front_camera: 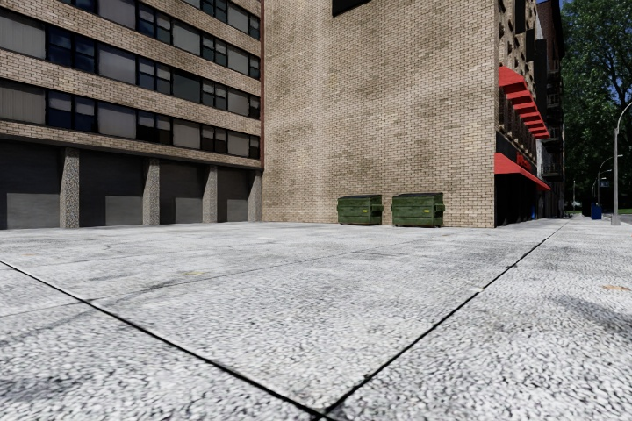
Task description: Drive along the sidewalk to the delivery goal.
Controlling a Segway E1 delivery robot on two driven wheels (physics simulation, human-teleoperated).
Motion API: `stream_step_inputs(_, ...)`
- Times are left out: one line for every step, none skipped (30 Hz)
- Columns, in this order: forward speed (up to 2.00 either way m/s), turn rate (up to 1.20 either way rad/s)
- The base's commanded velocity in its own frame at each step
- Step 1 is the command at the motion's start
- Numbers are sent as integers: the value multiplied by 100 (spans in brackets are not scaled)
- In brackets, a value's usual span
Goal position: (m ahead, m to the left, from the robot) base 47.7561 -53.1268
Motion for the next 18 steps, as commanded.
stream_step_inputs(0, 0)
stream_step_inputs(0, 0)
stream_step_inputs(0, 0)
stream_step_inputs(0, 0)
stream_step_inputs(0, 0)
stream_step_inputs(0, 0)
stream_step_inputs(0, 0)
stream_step_inputs(0, 0)
stream_step_inputs(0, 0)
stream_step_inputs(0, 0)
stream_step_inputs(0, 0)
stream_step_inputs(0, 0)
stream_step_inputs(0, 0)
stream_step_inputs(0, 0)
stream_step_inputs(0, 0)
stream_step_inputs(0, 0)
stream_step_inputs(0, 0)
stream_step_inputs(0, 0)
